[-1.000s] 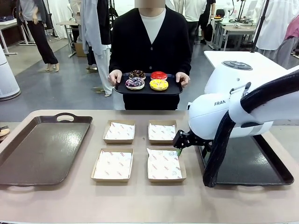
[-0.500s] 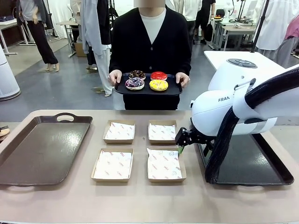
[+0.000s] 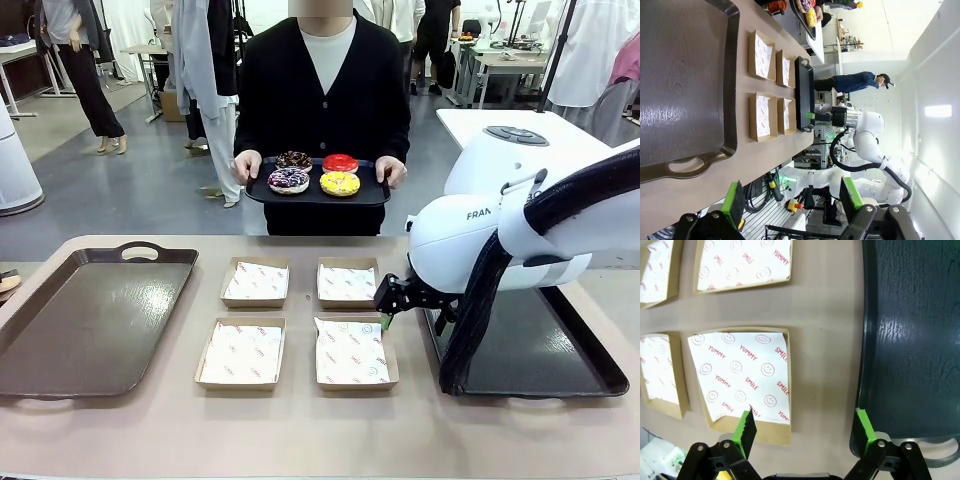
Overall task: Individually package the donuts and arrange them on the tray.
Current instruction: Pick up one Paper togo box.
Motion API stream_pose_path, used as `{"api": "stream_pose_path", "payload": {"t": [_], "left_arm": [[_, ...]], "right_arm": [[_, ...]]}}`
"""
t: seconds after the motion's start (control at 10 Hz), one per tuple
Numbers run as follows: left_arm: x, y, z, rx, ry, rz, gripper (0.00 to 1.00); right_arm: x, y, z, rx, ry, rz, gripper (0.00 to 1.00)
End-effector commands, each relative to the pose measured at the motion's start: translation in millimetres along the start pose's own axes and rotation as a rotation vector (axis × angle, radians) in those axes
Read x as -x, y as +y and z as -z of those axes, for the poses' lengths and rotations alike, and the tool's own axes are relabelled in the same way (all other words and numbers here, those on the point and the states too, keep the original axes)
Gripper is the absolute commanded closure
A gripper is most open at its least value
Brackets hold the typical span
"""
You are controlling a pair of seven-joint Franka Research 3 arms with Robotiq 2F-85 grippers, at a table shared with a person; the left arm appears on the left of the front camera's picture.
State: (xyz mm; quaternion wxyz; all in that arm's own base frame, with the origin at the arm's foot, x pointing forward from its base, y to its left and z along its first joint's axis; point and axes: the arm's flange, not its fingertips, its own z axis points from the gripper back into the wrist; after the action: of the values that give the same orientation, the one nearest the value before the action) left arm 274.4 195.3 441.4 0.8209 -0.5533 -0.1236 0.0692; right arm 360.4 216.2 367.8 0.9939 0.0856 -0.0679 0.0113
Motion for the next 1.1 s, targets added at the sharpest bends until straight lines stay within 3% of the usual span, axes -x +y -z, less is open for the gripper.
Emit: {"api": "stream_pose_path", "payload": {"t": [0.0,0.5,1.0], "left_arm": [[0,-2,0,0.001,0.003,0.002,0.0],[0,-2,0,0.001,0.003,0.002,0.0],[0,-2,0,0.001,0.003,0.002,0.0]], "right_arm": [[8,19,-2,0.067,0.011,0.0,0.0],[1,51,29,0.126,0.065,0.041,0.0],[-17,56,55,0.181,0.076,0.058,0.0]]}}
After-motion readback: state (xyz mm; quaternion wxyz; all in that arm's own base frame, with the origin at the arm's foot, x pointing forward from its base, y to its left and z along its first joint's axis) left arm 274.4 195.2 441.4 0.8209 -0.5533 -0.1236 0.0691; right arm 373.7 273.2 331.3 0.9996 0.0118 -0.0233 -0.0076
